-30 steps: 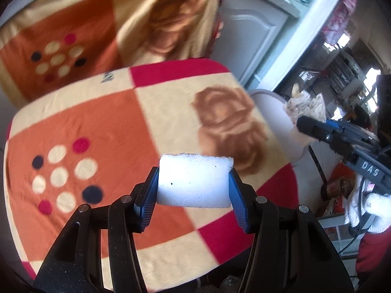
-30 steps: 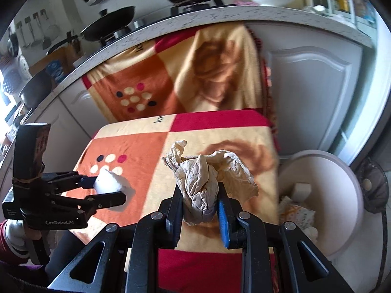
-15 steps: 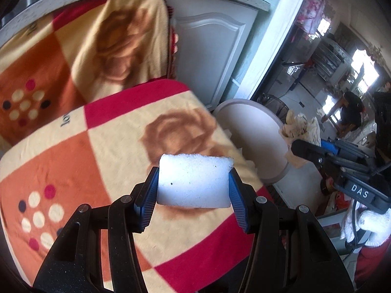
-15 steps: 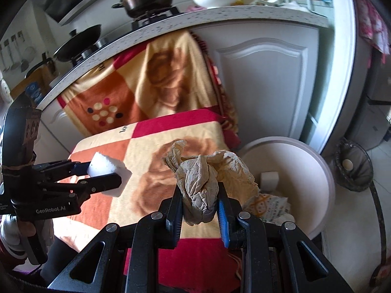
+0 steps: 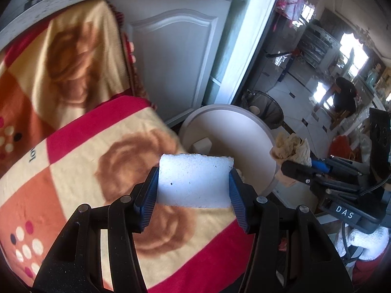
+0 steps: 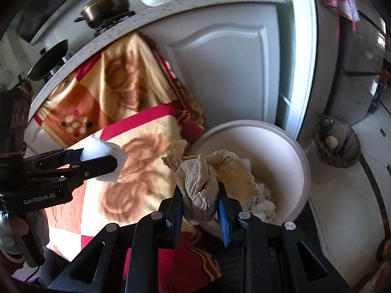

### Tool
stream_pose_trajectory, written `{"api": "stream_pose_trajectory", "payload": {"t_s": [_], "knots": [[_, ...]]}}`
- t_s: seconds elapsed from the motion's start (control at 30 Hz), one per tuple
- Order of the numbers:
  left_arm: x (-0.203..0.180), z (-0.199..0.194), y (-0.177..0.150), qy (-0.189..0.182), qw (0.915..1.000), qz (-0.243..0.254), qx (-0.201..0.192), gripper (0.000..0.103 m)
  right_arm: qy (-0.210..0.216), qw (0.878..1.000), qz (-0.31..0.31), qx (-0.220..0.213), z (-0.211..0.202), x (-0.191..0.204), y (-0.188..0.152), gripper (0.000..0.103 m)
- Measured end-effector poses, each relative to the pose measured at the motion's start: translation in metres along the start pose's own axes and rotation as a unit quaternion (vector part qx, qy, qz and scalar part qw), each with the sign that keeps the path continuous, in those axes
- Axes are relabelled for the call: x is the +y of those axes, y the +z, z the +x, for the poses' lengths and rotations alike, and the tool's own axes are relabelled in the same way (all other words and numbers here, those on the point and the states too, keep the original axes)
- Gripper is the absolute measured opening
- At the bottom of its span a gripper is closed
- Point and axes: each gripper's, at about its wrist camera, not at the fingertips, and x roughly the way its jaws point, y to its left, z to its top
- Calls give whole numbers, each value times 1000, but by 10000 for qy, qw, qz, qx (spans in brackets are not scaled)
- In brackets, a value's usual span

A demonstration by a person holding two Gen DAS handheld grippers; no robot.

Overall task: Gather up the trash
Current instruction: 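Carry the foam block and crumpled paper over the white bin, then open the right tool to drop the crumpled paper into the bin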

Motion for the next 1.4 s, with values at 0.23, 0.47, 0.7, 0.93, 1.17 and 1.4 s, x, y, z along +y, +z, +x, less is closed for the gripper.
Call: {"api": "stream_pose_trajectory", "payload": {"t_s": [0.23, 0.47, 0.7, 0.93, 1.17, 1.4], "knots": [[-19, 27, 13, -62, 9998, 96, 161, 55, -97, 9995, 294, 83, 11, -29, 1, 24], [-29, 56, 23, -126, 9991, 48, 401, 55, -189, 9976, 619, 234, 33, -52, 2, 24], [-46, 75, 24, -113, 9988, 197, 428, 55, -193, 9958, 805, 390, 51, -64, 1, 24], [-54, 84, 26, 107, 9986, 321, 412, 55, -253, 9946, 891, 470, 64, -72, 4, 24], [-47, 90, 27, 112, 9989, 198, 415, 55, -304, 9940, 912, 520, 73, -76, 10, 24], [-48, 92, 26, 124, 9992, 225, 293, 55, -383, 9927, 970, 608, 82, -80, 13, 24]]}}
